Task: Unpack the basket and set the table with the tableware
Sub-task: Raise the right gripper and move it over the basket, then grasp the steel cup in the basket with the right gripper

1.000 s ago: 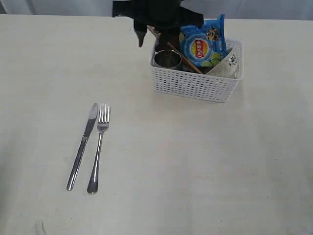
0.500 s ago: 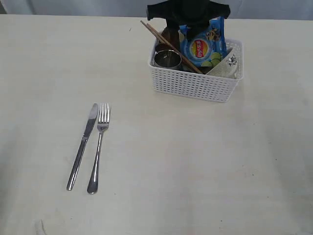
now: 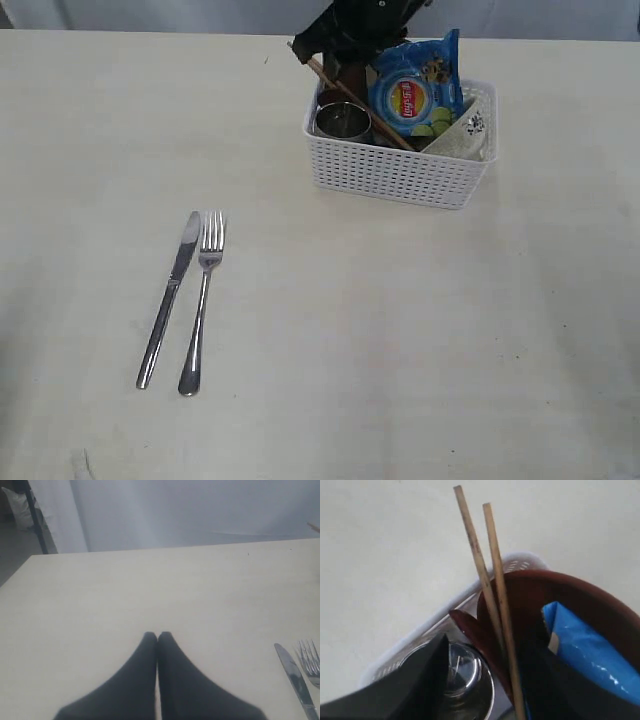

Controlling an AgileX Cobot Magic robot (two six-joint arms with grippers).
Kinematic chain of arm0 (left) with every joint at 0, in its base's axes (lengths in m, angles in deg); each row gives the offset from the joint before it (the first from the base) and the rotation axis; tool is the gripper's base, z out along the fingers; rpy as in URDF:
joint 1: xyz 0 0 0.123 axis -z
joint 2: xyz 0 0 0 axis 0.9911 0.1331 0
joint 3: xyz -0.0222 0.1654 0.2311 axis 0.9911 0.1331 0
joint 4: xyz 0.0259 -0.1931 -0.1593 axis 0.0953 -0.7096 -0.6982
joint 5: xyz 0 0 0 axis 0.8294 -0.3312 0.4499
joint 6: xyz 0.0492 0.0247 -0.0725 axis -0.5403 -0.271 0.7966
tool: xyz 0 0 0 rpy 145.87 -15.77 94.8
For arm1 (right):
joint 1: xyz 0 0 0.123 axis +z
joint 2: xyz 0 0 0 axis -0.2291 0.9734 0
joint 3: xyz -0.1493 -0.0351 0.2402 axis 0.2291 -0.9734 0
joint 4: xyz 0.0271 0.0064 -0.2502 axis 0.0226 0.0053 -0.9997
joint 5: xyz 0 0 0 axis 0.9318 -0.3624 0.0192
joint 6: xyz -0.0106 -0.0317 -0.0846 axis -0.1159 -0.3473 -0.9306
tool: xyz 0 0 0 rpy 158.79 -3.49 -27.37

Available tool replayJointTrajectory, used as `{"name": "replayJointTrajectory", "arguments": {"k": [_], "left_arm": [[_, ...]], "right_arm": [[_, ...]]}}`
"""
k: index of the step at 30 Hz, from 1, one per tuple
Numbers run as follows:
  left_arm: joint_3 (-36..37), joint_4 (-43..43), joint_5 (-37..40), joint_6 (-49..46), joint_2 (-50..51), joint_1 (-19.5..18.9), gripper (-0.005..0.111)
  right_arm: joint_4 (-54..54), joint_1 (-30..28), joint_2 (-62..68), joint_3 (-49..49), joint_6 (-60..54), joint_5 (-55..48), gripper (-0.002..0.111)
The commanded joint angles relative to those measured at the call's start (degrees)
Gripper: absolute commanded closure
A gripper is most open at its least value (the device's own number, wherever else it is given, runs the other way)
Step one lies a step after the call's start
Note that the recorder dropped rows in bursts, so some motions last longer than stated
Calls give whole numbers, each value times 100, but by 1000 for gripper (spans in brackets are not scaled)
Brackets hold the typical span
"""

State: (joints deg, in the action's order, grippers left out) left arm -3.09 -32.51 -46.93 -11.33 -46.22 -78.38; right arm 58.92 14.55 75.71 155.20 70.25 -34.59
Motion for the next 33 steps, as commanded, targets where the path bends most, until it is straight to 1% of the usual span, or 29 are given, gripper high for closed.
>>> {"name": "replayJointTrajectory", "arguments": {"k": [1,6,10,12,18,24,28,33], "left_arm": [[20,-66,-3,3,-16,-11,107],[20,-66,-3,3,-16,-11,107],[20,-66,-3,3,-16,-11,107],[20,-66,-3,3,-16,-11,107],[20,-66,-3,3,-16,-11,107],[20,-66,-3,3,-16,-11,107],[20,-66,-3,3,-16,-11,107],[20,-66,-3,3,-16,-11,107]], "right_arm": [[-80,-19,113,36,-381,-69,64],[-155,-19,78,36,-413,-164,64],[-155,-19,78,36,-833,-575,64],[-155,-19,78,36,-865,-720,64],[-143,-19,78,36,-220,-1039,64],[-131,-19,99,36,-126,-1051,64],[-341,-33,174,36,321,-1051,64],[-341,-33,370,36,551,-1112,64]]}}
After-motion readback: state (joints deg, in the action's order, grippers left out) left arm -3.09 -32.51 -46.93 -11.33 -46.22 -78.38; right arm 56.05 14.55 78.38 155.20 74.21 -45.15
